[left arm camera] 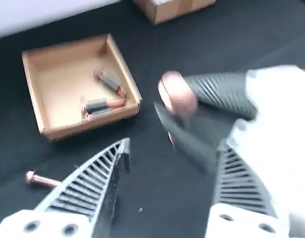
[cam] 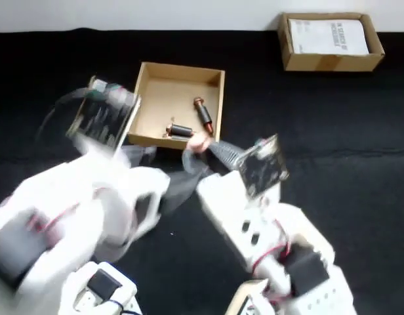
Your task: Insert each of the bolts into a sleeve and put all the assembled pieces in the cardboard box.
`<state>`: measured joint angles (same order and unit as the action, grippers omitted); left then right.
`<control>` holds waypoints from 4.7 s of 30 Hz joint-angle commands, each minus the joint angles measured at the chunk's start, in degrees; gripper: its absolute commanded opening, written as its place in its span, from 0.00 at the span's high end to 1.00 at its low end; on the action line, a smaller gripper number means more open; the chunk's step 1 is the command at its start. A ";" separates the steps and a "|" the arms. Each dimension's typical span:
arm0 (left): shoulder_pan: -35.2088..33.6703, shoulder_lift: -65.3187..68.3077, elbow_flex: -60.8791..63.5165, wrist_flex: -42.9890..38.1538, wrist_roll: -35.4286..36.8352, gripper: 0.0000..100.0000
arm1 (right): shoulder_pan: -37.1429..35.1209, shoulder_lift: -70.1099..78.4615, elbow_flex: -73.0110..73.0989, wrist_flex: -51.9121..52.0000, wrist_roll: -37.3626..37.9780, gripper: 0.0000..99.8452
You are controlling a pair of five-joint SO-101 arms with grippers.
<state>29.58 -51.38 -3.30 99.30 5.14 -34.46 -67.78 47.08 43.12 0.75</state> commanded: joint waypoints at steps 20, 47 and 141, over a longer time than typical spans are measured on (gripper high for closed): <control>-27.56 -36.97 41.45 -15.65 -18.29 0.99 | 5.58 50.95 -43.38 -3.21 26.90 0.99; -61.05 -52.53 91.21 -54.86 -8.88 0.99 | 2.42 108.09 -76.18 -2.77 40.70 0.99; -83.74 -52.18 60.00 -8.53 -12.84 0.99 | -25.27 74.95 -34.07 17.89 -42.64 0.79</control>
<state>-53.58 -103.87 58.15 90.68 -6.73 -58.55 5.98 16.31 60.53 -41.27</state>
